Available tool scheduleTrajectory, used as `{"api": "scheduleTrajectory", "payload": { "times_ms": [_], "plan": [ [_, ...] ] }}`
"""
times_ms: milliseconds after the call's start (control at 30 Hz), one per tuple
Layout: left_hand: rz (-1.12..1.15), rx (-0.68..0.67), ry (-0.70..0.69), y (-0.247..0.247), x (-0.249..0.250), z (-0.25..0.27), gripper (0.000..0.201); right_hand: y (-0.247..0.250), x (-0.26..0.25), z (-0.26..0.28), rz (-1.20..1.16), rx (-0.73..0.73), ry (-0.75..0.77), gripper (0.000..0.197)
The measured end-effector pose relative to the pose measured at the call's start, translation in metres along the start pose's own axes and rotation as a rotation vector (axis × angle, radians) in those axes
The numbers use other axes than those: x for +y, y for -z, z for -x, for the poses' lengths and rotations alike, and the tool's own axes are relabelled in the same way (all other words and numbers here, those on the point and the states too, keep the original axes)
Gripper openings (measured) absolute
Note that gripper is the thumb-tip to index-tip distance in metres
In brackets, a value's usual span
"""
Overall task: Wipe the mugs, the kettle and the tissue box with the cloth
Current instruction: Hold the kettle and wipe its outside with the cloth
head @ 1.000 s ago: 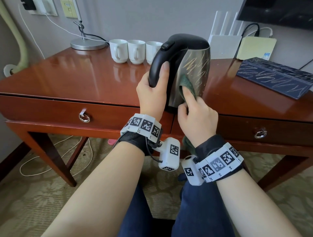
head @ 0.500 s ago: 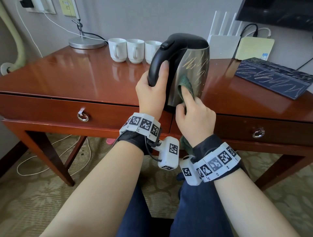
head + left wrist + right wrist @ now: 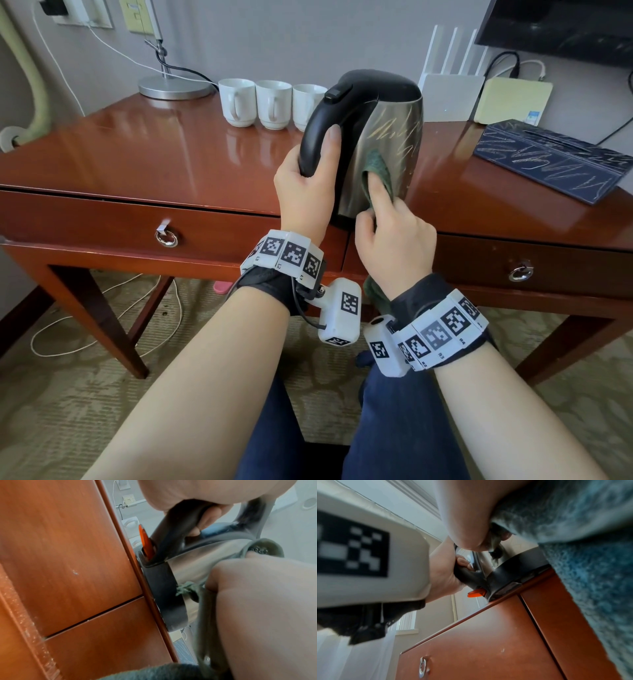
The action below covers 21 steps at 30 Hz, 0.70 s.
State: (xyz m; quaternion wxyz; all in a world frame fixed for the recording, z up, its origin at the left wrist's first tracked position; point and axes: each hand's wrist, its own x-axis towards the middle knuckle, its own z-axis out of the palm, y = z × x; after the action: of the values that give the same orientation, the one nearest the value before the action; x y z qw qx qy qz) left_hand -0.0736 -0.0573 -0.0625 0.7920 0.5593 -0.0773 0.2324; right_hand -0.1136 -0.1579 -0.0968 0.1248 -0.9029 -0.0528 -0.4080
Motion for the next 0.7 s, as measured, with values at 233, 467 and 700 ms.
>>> {"api": "scheduleTrajectory", "payload": {
  "times_ms": [233,467,700],
  "plan": [
    [0.003,-0.013,0.000,-0.001,0.001,0.000,0.042,0.012,0.004,-0.019,0.071,0.072,0.010,0.051],
    [0.001,-0.011,-0.003,0.001,0.000,0.000,0.039,0.009,0.000,-0.006,0.045,-0.023,0.020,0.052],
    [-0.005,-0.017,-0.009,0.001,-0.001,-0.001,0.034,0.013,-0.001,-0.025,0.102,0.067,0.066,0.051]
  ]
}}
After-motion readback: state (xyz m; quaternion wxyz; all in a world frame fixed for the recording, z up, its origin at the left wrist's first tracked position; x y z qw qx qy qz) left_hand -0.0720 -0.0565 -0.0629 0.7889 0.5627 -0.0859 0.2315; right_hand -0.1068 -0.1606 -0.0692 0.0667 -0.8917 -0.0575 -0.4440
